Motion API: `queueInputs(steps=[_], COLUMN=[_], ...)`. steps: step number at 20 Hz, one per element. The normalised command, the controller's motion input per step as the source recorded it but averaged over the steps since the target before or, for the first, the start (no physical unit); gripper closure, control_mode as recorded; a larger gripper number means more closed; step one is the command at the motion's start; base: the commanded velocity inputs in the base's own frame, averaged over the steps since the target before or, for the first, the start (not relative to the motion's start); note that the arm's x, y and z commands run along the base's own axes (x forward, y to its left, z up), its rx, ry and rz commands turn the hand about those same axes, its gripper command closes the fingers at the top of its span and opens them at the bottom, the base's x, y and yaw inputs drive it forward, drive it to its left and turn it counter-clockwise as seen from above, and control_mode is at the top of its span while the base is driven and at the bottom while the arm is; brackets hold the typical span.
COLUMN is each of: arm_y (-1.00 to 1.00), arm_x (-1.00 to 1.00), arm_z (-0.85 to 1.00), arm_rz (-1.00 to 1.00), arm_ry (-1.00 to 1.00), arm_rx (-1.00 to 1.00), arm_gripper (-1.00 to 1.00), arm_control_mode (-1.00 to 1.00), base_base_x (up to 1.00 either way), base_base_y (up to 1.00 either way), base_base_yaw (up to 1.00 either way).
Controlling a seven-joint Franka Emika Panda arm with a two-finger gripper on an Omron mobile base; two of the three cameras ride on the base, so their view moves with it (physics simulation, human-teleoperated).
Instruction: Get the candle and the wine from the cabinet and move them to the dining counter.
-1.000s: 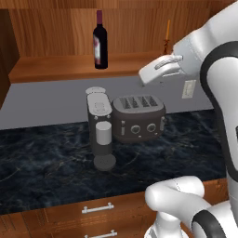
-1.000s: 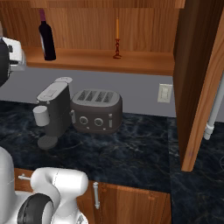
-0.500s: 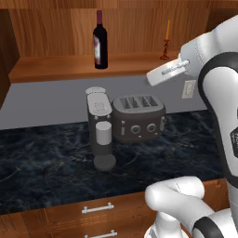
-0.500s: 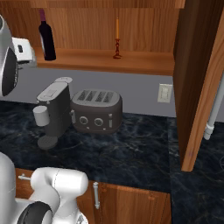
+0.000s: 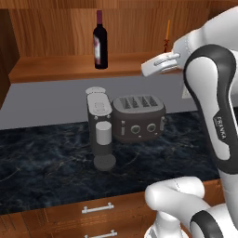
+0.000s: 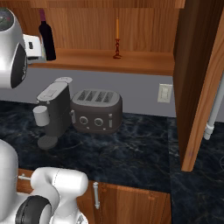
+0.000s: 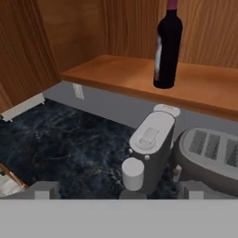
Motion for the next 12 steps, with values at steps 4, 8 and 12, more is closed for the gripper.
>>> queueInputs(steps=[4,8,12], arm_y=[0.00,0.04,0.05], arm_x=[0.32,0.35,0.35], arm_z=[0.00,0.00,-0.03], arm_rz=[-0.05,-0.04,-0.02], arm_ry=[0.00,-0.04,-0.07], arm_rx=[0.00,0.02,0.03], arm_gripper=[-1.00,-1.00,-1.00], arm_control_mode=[-1.00,-1.00,-1.00], base_base_x=[0.00,0.00,0.00], base_base_y=[0.00,0.00,0.00], base_base_yaw=[0.00,0.00,0.00])
